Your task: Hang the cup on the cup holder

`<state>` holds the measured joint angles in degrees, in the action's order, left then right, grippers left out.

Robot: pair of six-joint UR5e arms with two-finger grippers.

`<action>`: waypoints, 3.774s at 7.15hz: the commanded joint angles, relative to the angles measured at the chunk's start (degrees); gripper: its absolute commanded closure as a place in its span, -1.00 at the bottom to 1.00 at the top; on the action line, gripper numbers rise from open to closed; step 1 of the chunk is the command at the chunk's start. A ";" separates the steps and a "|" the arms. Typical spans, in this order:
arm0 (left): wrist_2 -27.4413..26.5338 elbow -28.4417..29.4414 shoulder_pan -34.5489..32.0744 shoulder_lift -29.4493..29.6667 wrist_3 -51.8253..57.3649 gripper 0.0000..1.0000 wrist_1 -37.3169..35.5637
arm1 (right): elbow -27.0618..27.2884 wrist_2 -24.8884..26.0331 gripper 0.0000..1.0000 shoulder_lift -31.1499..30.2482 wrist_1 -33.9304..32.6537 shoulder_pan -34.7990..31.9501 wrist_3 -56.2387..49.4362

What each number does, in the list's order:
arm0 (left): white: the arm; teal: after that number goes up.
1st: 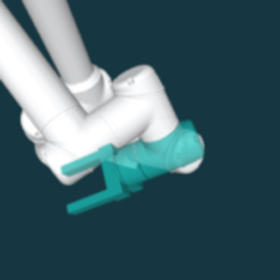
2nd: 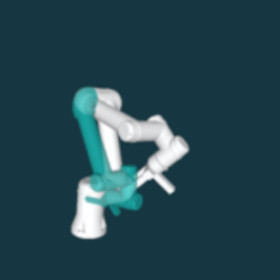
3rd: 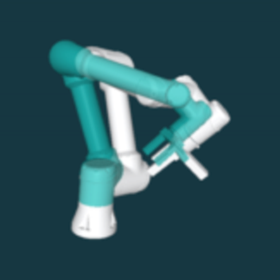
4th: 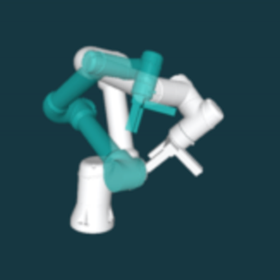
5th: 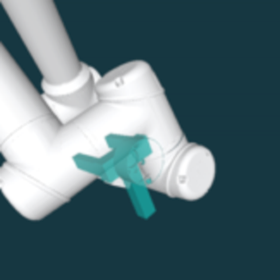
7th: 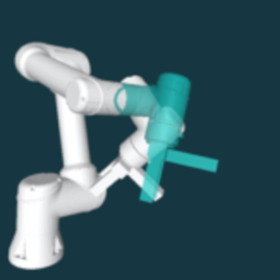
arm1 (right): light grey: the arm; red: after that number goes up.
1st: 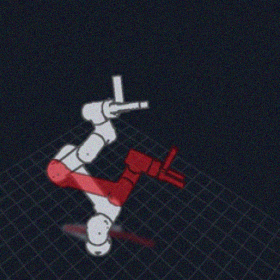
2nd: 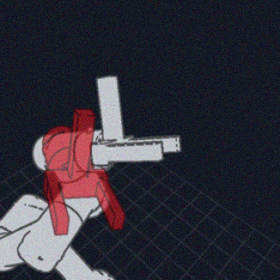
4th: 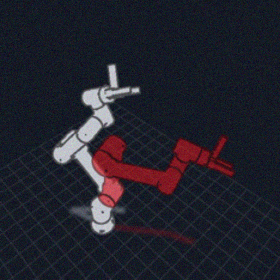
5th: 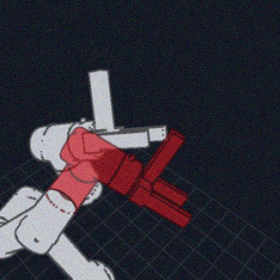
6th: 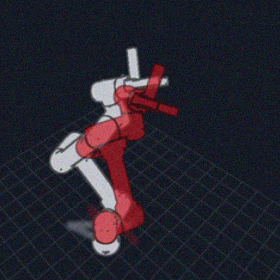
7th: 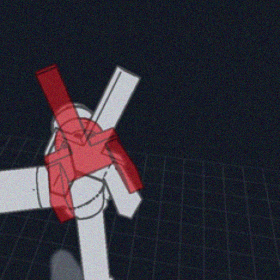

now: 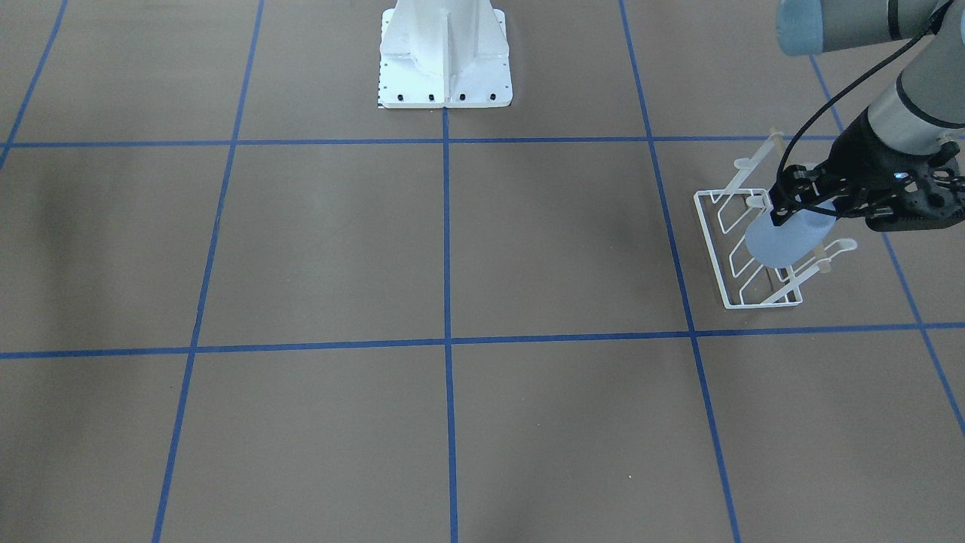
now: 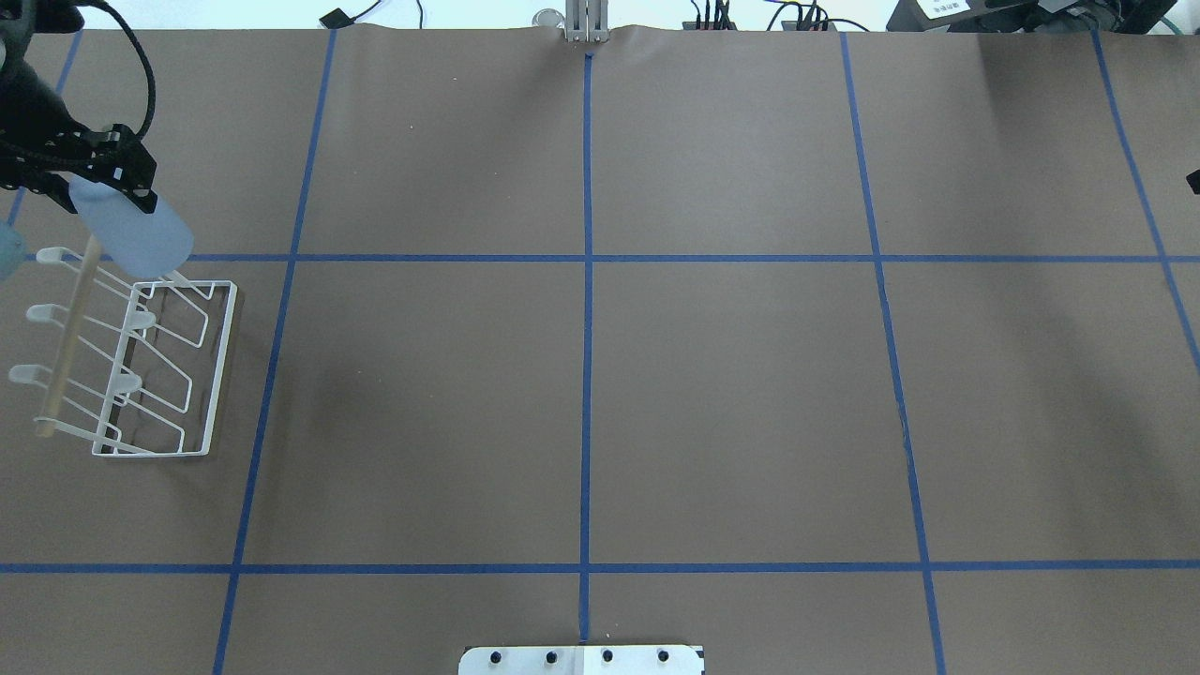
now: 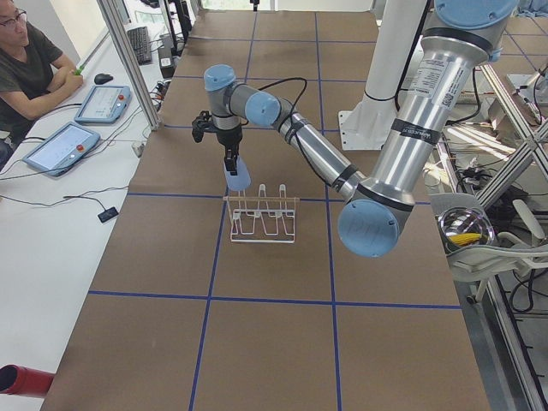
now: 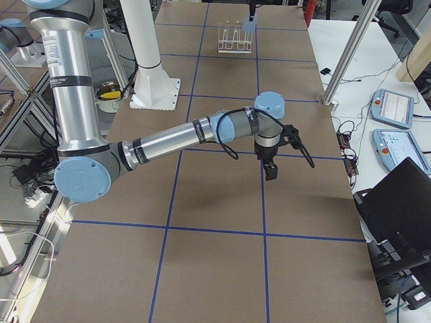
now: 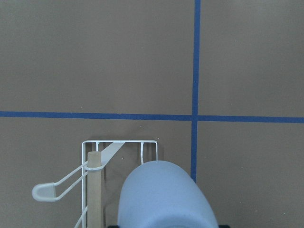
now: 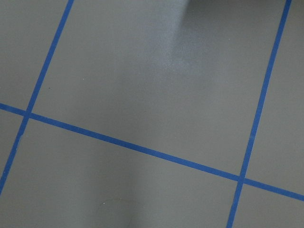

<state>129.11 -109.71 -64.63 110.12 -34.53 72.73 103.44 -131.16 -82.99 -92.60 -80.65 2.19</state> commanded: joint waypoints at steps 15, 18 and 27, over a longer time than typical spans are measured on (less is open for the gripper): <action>2.46 5.92 3.19 -2.37 -0.62 -0.94 7.07 | 0.36 -0.23 -1.00 0.20 -0.12 0.06 0.01; 4.03 4.95 3.11 -2.54 -0.36 -0.95 6.98 | 0.36 -0.41 -1.00 0.46 -0.12 0.06 0.01; -1.41 -0.03 -16.84 -20.10 30.06 -0.95 8.48 | 4.75 -2.61 -1.00 -2.26 -8.91 -4.60 0.01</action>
<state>127.57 -107.15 -80.73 93.78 -4.14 80.71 107.56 -133.65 -84.25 -101.24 -85.20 2.22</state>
